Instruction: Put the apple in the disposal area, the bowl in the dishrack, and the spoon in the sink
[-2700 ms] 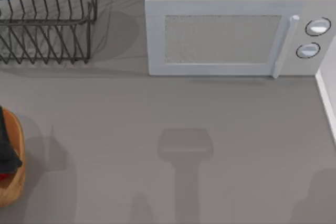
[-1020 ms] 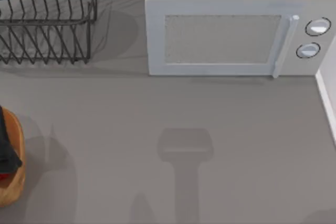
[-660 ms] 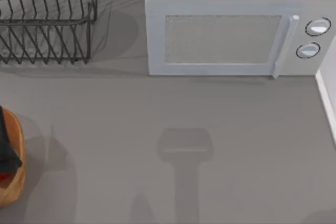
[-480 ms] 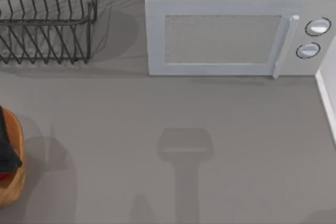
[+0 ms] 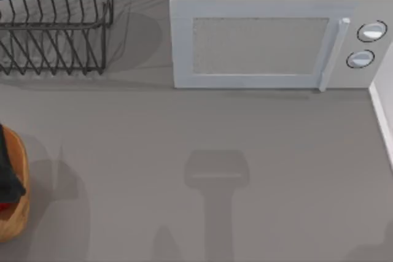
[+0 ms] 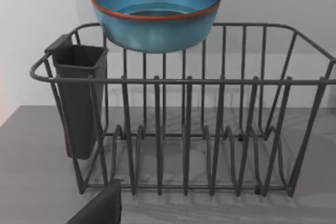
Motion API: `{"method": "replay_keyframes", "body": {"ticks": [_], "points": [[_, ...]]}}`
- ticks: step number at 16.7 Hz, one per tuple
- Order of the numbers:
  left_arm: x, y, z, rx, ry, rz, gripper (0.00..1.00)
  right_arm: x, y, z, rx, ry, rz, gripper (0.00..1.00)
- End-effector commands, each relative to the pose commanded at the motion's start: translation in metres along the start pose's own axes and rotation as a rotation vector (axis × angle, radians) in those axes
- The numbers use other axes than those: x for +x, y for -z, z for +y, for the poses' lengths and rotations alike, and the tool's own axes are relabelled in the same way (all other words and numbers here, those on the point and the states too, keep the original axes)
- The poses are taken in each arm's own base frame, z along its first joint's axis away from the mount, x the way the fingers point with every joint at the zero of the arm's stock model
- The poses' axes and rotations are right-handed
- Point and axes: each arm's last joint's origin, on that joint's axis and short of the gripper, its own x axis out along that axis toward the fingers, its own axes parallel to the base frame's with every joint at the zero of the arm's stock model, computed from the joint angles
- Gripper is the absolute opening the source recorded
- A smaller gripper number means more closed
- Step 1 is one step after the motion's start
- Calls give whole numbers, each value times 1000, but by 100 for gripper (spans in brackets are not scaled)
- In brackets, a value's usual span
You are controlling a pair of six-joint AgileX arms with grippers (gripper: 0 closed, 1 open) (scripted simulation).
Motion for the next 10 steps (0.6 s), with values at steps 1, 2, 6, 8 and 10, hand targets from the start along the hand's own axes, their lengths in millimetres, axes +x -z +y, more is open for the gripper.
{"method": "replay_keyframes", "body": {"ticks": [1,2,6,8,10], "points": [[0,0,0,0,0,0,100,-9,-1,-1,-1,-1,2,0],[0,0,0,0,0,0,100,-20,-2,-1,-2,-5,8,0],[0,0,0,0,0,0,100,-65,-1,1,1,-11,20,0],[0,0,0,0,0,0,100,-80,1,2,2,-4,8,0],[0,0,0,0,0,0,100,-83,1,3,3,-2,5,0]]}}
